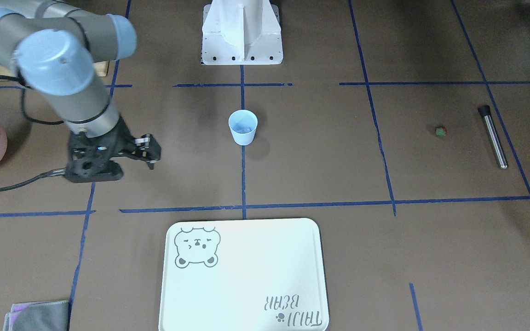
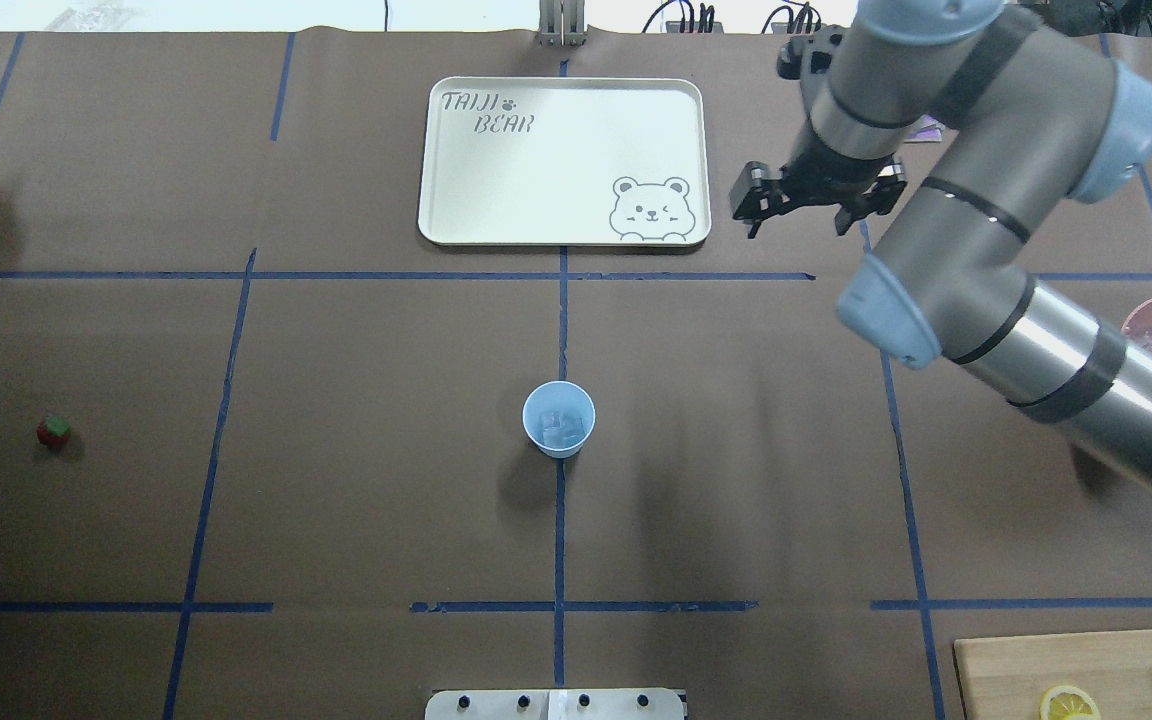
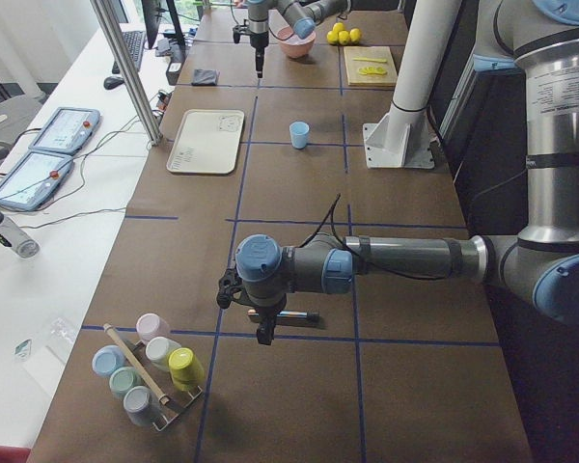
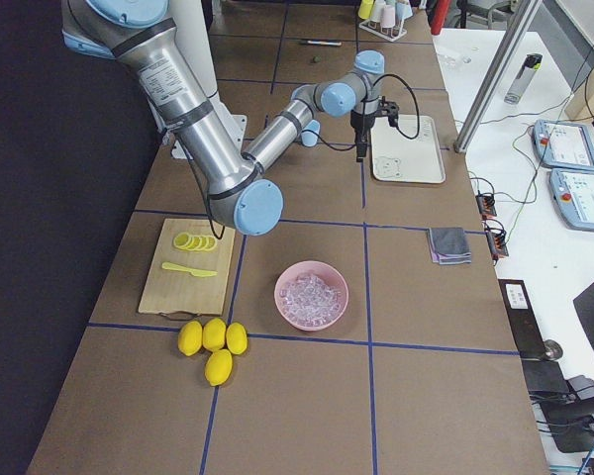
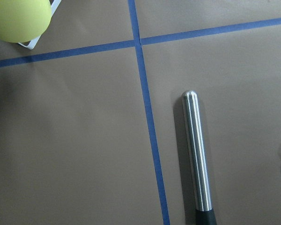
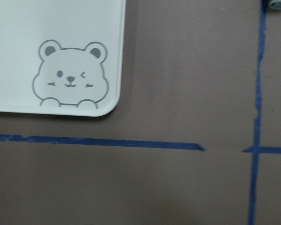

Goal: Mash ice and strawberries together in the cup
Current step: 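Move the right gripper back toward the pink bowl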

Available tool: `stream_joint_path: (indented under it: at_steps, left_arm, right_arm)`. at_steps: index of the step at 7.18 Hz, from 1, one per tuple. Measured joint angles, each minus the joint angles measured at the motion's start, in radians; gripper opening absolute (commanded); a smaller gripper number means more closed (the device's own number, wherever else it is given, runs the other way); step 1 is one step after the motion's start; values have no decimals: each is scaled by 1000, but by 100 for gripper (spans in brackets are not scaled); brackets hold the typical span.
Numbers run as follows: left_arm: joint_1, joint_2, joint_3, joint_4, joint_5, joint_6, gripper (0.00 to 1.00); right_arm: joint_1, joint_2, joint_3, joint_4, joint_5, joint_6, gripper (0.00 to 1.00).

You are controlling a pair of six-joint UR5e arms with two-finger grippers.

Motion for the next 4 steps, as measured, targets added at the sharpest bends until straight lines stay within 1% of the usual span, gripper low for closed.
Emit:
stream_joint_path:
  at_steps: [3, 4]
  left_arm:
    - [0, -24, 13, -4, -2, -1, 100]
    - [0, -32, 19, -5, -2, 0, 100]
  right_arm:
    - [287, -257, 27, 4, 149, -559, 99]
    - [369, -333, 28, 3, 171, -719, 99]
